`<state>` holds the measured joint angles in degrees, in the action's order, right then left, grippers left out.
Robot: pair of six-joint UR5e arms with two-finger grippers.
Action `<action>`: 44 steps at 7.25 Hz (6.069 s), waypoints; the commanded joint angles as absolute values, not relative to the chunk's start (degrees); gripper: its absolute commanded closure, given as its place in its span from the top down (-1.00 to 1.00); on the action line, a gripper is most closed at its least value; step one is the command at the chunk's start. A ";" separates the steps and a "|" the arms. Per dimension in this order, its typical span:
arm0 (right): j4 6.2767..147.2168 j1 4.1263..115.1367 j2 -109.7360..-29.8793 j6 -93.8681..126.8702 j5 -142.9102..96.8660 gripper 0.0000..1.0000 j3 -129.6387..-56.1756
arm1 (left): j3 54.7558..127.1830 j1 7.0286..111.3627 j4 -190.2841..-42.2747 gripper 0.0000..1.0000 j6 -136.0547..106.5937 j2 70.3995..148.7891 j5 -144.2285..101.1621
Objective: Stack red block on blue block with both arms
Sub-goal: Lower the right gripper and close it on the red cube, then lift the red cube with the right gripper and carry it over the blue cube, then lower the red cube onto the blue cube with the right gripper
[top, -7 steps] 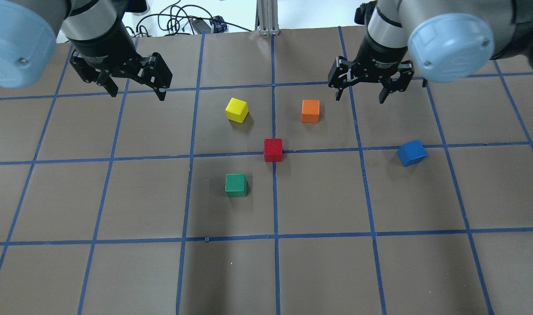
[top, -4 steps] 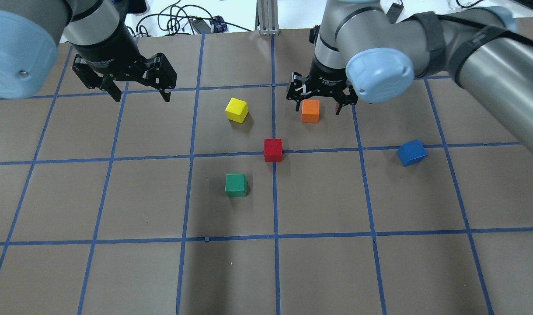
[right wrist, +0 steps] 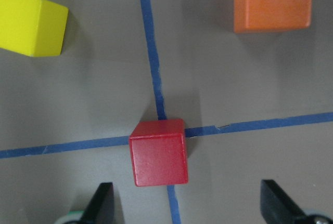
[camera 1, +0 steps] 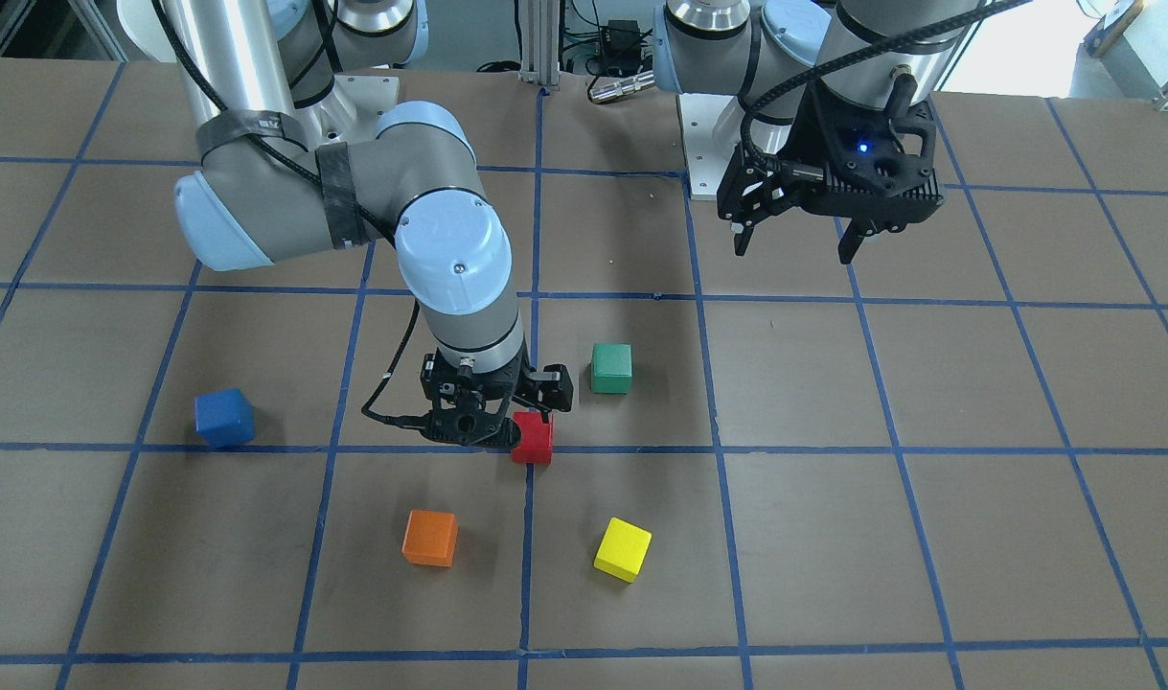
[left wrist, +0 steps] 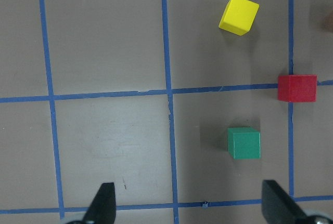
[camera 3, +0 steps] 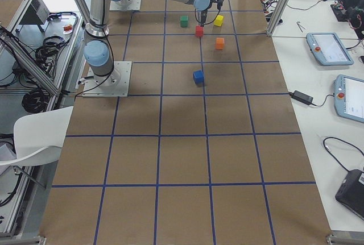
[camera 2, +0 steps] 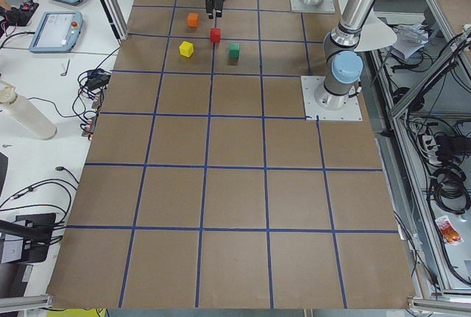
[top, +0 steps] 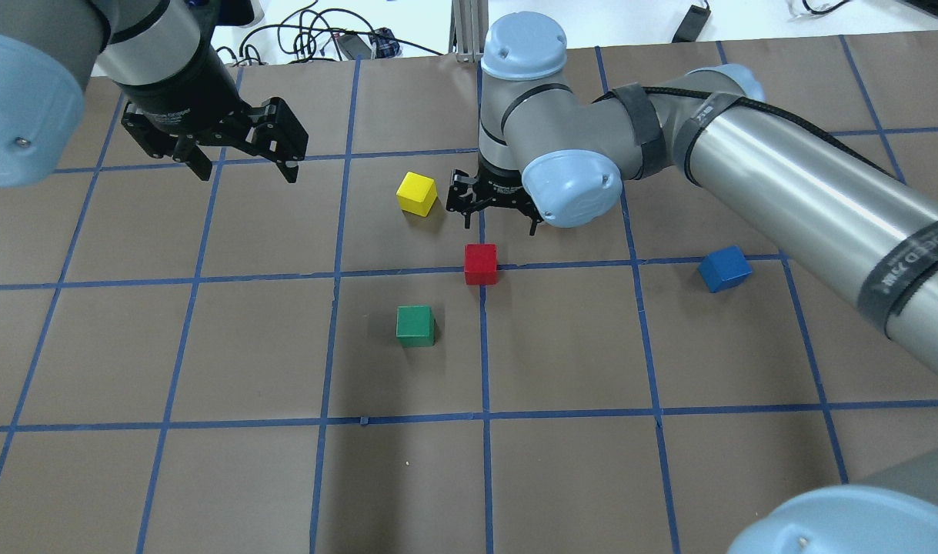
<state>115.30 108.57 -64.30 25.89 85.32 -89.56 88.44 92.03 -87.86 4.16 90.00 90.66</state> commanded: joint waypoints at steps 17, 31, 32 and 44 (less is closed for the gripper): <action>103.40 95.40 -71.43 15.80 87.19 -1.00 -90.25 | 88.33 91.41 -90.09 1.00 3.08 90.27 90.70; 123.39 75.94 -76.64 -27.07 90.34 -1.00 -110.48 | 88.42 91.41 -90.09 1.00 3.08 90.18 90.62; 123.40 75.94 -76.64 -29.07 91.57 -1.00 -110.48 | 88.33 91.41 -90.09 1.00 3.08 90.18 90.53; 122.26 75.85 -76.55 -29.44 91.76 -0.31 -110.74 | 87.89 91.32 -90.09 1.00 3.16 90.26 90.35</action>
<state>122.28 75.85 -76.58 -29.40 91.76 -110.75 87.90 91.33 -90.09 3.11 90.33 90.35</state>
